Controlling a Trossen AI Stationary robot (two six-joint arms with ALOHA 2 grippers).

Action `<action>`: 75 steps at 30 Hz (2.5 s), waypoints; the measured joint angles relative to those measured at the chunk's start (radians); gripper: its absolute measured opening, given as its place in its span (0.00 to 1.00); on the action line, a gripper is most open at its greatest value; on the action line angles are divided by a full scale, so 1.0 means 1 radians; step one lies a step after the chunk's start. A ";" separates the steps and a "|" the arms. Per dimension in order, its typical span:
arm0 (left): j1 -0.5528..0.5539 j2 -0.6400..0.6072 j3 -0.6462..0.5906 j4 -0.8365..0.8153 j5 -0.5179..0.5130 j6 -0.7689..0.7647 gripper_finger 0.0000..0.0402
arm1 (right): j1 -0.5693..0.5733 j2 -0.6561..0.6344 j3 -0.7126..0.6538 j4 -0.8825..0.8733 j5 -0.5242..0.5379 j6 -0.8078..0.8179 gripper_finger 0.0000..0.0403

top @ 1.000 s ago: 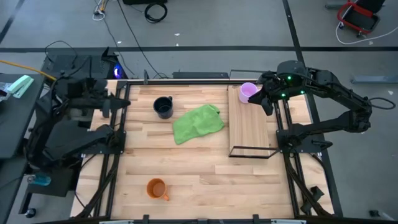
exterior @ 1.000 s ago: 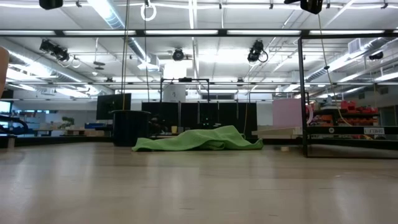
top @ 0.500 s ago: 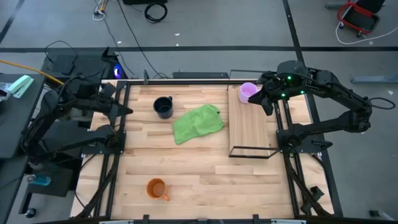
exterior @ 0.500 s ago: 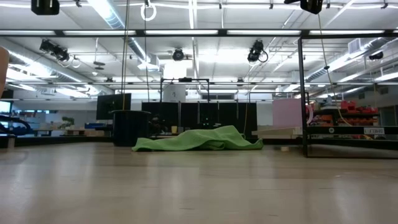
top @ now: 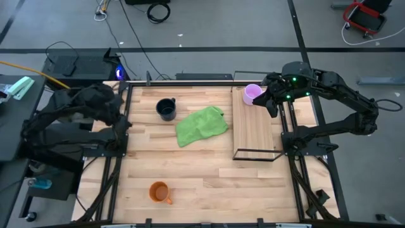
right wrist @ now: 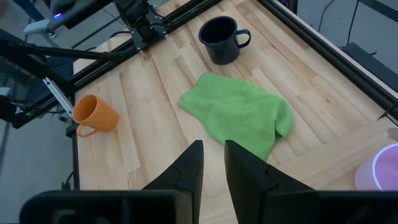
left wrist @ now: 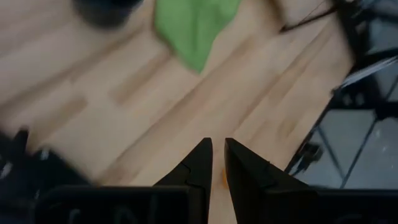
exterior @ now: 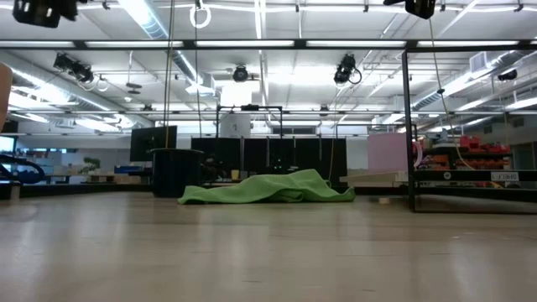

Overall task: Stack small to large cups/mugs on shelf
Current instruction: Move the shelf to the center

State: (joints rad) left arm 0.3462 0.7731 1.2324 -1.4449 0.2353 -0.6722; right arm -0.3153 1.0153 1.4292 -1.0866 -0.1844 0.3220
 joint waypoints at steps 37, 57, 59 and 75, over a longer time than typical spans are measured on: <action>-0.977 0.317 -0.391 0.552 -0.006 -0.831 0.13 | 0.000 0.000 0.001 -0.033 0.000 -0.011 0.18; -1.136 0.632 -0.391 0.917 -0.041 -1.029 0.13 | -0.002 0.000 0.001 -0.160 0.038 0.110 0.18; -1.136 0.639 -0.391 0.924 -0.054 -1.039 0.13 | -0.003 0.000 0.001 -0.244 0.117 0.142 0.18; -1.136 0.642 -0.391 0.924 -0.098 -1.018 0.13 | -0.249 -0.002 -0.283 -0.322 0.243 0.289 0.18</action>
State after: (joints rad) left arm -0.7902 1.4155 0.8417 -0.5208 0.1374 -1.6906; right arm -0.5646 1.0132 1.1466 -1.4089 0.0589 0.6109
